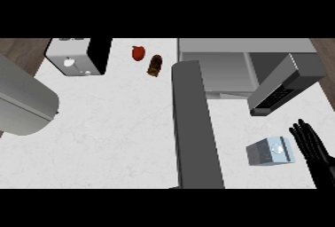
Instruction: Pick up the milk, place it into the microwave and close the microwave
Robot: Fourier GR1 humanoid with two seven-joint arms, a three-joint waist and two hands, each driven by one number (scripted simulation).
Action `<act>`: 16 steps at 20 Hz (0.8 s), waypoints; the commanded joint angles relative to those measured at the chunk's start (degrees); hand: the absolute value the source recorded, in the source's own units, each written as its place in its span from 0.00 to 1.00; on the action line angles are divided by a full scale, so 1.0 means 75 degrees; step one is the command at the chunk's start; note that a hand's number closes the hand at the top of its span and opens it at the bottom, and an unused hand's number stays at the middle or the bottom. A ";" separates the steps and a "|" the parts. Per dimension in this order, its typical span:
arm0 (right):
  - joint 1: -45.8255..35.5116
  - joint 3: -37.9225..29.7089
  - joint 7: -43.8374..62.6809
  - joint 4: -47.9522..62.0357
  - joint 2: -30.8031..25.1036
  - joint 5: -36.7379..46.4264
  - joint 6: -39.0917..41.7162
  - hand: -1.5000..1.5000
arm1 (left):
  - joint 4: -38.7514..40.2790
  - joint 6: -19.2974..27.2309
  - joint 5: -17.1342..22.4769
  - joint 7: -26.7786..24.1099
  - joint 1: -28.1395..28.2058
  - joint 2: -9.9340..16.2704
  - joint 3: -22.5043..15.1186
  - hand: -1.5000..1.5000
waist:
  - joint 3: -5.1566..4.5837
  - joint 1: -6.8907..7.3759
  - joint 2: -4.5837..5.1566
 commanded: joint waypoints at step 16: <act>-0.1624 -0.0146 -0.3113 0.4797 -0.0689 0.1145 -0.0720 0.00 | -0.0478 -0.0468 0.0705 0.0503 0.0036 -0.0134 0.0896 0.00 | 0.0001 0.0014 0.0000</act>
